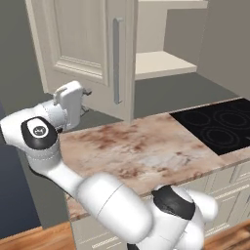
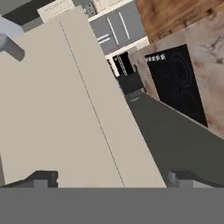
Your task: Pick the avocado and bread from the counter and place them on the plate. Then pick the jam from the cabinet and place it next to the plate. Lastly close the cabinet door.
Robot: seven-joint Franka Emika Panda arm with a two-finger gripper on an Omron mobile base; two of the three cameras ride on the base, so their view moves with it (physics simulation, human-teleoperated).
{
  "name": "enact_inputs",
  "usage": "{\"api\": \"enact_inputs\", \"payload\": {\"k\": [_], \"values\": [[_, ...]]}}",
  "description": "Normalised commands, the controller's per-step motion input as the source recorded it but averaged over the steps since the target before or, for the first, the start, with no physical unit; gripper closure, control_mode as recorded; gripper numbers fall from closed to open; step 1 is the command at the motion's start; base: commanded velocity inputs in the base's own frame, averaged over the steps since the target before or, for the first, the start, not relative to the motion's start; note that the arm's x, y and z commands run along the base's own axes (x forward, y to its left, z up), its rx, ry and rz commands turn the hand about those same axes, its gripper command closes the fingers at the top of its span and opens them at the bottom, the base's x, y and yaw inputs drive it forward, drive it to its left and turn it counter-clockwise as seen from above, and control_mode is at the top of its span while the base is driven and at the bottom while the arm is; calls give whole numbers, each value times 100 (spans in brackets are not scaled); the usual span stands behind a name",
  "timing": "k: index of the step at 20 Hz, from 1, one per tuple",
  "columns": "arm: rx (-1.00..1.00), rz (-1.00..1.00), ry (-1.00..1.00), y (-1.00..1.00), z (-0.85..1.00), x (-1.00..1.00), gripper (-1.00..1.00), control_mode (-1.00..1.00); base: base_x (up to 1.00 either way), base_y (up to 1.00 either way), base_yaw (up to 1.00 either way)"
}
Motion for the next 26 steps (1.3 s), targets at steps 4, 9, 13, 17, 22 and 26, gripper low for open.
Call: {"api": "enact_inputs", "payload": {"k": [4,9,13,17,22,26], "values": [[7,0,47,-48,56,-11,-100,-100,0,0,0],[1,15,38,-60,11,10,-100,-100,0,0,0],[6,40,11,-84,0,48,-100,-100,0,0,0],[8,48,2,-87,0,56,-100,-100,0,0,0],[3,50,6,-85,-10,68,-100,-100,0,0,0],[0,49,15,-80,-35,87,-100,-100,0,0,0]]}}
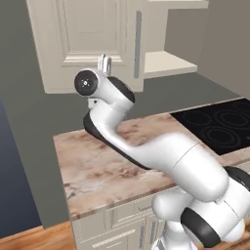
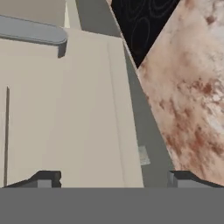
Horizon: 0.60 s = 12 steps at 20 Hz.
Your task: Pick the avocado and bread from the counter and place them on the plate. Then pick the jam from the cabinet and place it next to the plate. Lastly close the cabinet door.
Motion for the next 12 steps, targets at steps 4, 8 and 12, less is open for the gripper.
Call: {"api": "enact_inputs", "payload": {"k": [4,8,12], "values": [[0,49,20,-73,-41,99,-100,-100,0,0,0],[0,48,20,-71,-39,100,-100,-100,0,0,0],[0,45,15,-65,-26,100,-100,-100,0,0,0]]}}
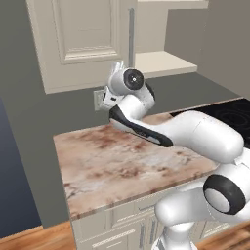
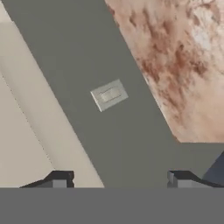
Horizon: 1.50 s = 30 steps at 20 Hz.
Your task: Pick the avocado and bread from the counter and place them on the plate. Then pick the jam from the cabinet and place it next to the plate. Lastly close the cabinet door.
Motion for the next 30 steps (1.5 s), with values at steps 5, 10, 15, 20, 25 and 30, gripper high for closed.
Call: {"api": "enact_inputs", "payload": {"k": [5,10,15,20,25,30], "values": [[-1,45,5,-40,-15,84,-100,-100,0,0,0],[-28,46,-5,25,3,-78,-100,-100,0,0,0],[-25,33,-17,6,17,-92,-100,-100,0,0,0],[-10,17,-21,-49,19,-82,-100,-100,0,0,0],[-7,17,-29,-77,18,-57,-100,-100,0,0,0],[1,14,-31,-85,19,-29,-100,-100,0,0,0]]}}
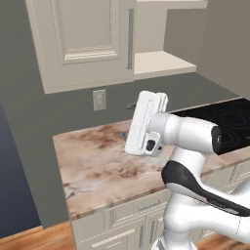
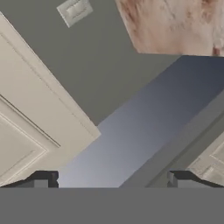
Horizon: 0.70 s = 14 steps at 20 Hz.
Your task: Pick the avocado and bread from the counter and place them on the plate. Then pick the jam from the cabinet and place it next to the plate. Lastly close the cabinet door.
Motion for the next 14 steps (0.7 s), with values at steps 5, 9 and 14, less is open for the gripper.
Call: {"api": "enact_inputs", "payload": {"k": [5,9,14], "values": [[22,0,-1,-86,26,-9,-100,-100,0,0,0],[21,-1,0,-63,13,-3,-100,-100,0,0,0],[12,-1,0,-59,0,-10,-100,-100,0,0,0]]}}
